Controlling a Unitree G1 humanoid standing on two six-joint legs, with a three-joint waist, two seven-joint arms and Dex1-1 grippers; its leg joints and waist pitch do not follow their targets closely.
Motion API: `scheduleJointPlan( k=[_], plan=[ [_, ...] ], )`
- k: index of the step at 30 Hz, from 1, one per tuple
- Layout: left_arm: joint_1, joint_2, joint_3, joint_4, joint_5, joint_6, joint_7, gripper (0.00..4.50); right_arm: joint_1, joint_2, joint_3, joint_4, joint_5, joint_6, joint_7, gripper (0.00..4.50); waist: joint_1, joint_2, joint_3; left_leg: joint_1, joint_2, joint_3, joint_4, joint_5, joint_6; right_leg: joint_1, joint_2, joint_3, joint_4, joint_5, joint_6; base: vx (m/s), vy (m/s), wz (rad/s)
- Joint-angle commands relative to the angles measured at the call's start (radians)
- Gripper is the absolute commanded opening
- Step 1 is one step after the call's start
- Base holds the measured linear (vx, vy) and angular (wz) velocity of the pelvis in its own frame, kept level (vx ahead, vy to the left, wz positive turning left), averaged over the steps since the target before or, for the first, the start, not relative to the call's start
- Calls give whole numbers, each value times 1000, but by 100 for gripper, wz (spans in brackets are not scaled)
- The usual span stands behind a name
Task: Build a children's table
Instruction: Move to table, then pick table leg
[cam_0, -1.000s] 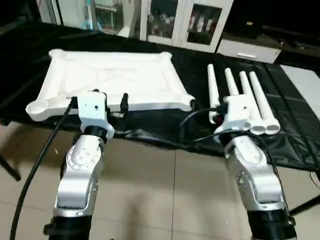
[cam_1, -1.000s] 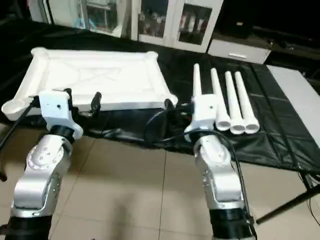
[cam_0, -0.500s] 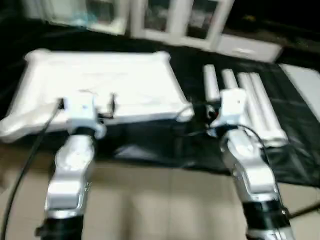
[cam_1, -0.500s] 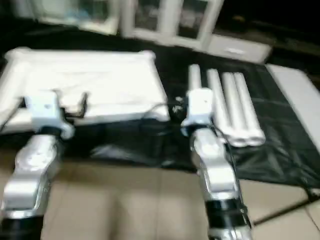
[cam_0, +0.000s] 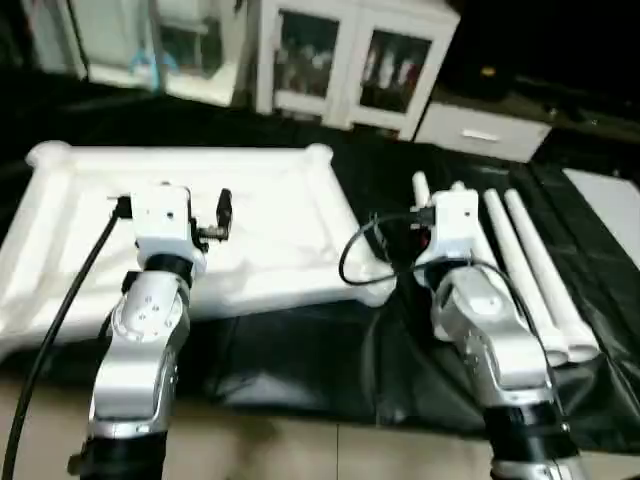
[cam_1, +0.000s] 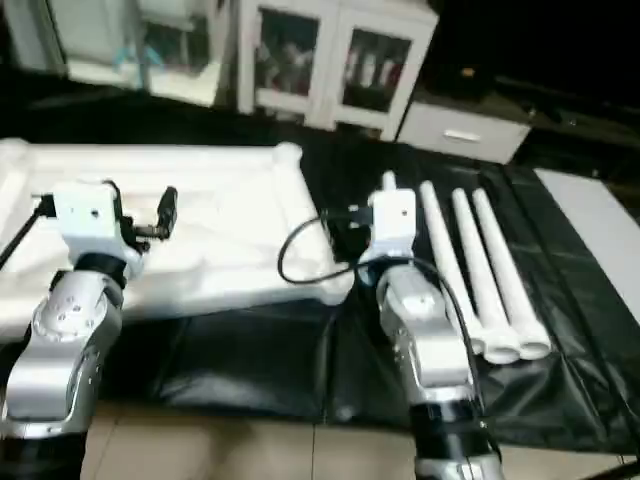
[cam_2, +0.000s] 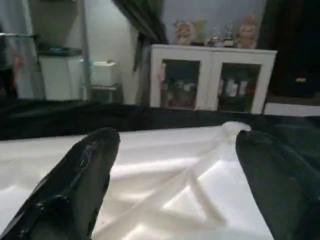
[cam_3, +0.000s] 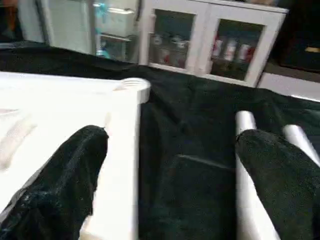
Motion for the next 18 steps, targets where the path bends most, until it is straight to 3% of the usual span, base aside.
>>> scheduleJointPlan(
  k=[1, 2, 3, 4, 5, 6, 7, 8, 9, 10, 11, 12, 13, 14, 15, 16, 17, 18],
  plan=[
    [-3, -10, -35, -20, -9, 5, -22, 427, -1, -30, -22, -29, -5, 55, 2, 450, -10, -21, -55, 59, 72, -16, -132, -369, 55, 41, -98, 83, -127, 66, -75, 209, -37, -9],
    [-2, -10, -36, -21, -11, 4, -25, 427, -1, -30, -21, -30, -4, 61, 2, 450, 12, -35, -46, 17, 16, 8, -59, -337, 68, 96, -142, 149, -179, -141, -107, 216, -71, 4],
    [3, -5, -42, -29, -27, 7, -49, 427, -2, -33, -15, -44, 0, 92, 10, 450, 31, -37, -38, -13, -9, -9, 33, -250, 80, 136, -212, 208, -243, -418, -114, 216, -71, 4],
    [13, 12, -61, -40, -43, 6, -93, 427, -7, -39, -8, -62, 4, 149, 17, 450, 58, -26, -74, -122, 11, -85, 96, 30, 26, 226, -237, 224, -200, -363, -178, 204, -33, -10],
    [26, 33, -85, -52, -55, 7, -144, 427, -16, -45, -10, -79, 23, 217, 26, 450, 51, -32, -75, -157, 15, -97, 96, 94, 11, 233, -220, 221, -169, -121, -213, 214, 4, -11],
    [31, 39, -92, -56, -57, 8, -159, 427, -19, -46, -12, -84, 32, 238, 29, 450, 52, -15, -74, -159, 35, -112, 58, 260, -31, 205, -186, 171, -125, 392, -290, 214, 4, -11],
    [43, 58, -112, -64, -59, 7, -197, 427, -29, -55, -21, -97, 47, 301, 29, 450, 38, 9, -69, -144, 52, -105, -60, 523, -34, 156, -84, 62, -57, 698, -265, 87, -9, -10],
    [49, 70, -122, -67, -60, 3, -217, 427, -35, -71, -19, -100, 38, 341, 25, 450, 35, 30, -71, -114, 44, -98, -80, 654, -25, 138, -29, 34, -54, 727, -215, 0, 0, 0],
    [55, 81, -132, -70, -64, 5, -237, 427, -40, -90, -14, -101, 16, 374, 18, 450, 32, 59, -86, -75, 74, -123, -55, 781, 33, 104, -4, 32, -40, 670, -157, 0, 0, 0],
    [59, 91, -142, -73, -67, 6, -256, 427, -44, -108, -10, -101, -2, 405, 12, 450, 14, 65, -94, 12, 163, -183, -26, 1124, 30, 15, -52, 84, -52, 357, -29, 0, 0, 0],
    [64, 105, -157, -78, -67, 7, -278, 427, -47, -130, -14, -100, -13, 447, 6, 450, 16, 53, -97, 23, 156, -184, -24, 1132, 25, 10, -60, 96, -64, 347, -4, 69, 34, 3],
    [66, 111, -164, -82, -72, 11, -292, 427, -48, -142, -18, -102, -14, 464, 8, 450, 23, 37, -89, 6, 119, -157, -21, 1038, 21, 18, -64, 111, -84, 392, 10, 69, 34, 3],
    [66, 111, -164, -82, -72, 11, -292, 427, -48, -142, -18, -102, -14, 464, 8, 450, 31, 29, -87, -24, 92, -131, -23, 946, 13, 43, -66, 115, -88, 443, 0, 0, 0, 0],
    [68, 125, -179, -85, -68, 5, -313, 427, -47, -165, -16, -110, -14, 481, 24, 450, 48, 23, -73, -74, 64, -87, -52, 660, -37, 78, -65, 113, -97, 489, -19, 0, 0, 0],
    [64, 120, -174, -79, -71, 9, -305, 427, -47, -178, -13, -124, -13, 495, 36, 450, 50, 23, -67, -80, 78, -81, -79, 374, -100, 98, -72, 110, -107, 406, -38, 0, 0, 0],
    [60, 116, -170, -74, -74, 14, -297, 427, -46, -185, -11, -132, -17, 515, 39, 450, 46, 32, -61, -74, 88, -79, -95, 176, -147, 97, -72, 109, -116, 304, -67, 0, 0, 0],
    [57, 117, -169, -68, -72, 17, -294, 427, -45, -195, -6, -140, -22, 543, 39, 450, 40, 33, -56, -67, 94, -74, -105, 54, -161, 91, -70, 108, -124, 211, -88, -80, 7, 1],
    [54, 123, -173, -64, -69, 17, -298, 427, -44, -205, 1, -147, -28, 574, 37, 450, 36, 32, -52, -67, 94, -72, -113, 5, -161, 91, -70, 107, -129, 155, -93, -80, 7, 1]
  ],
)
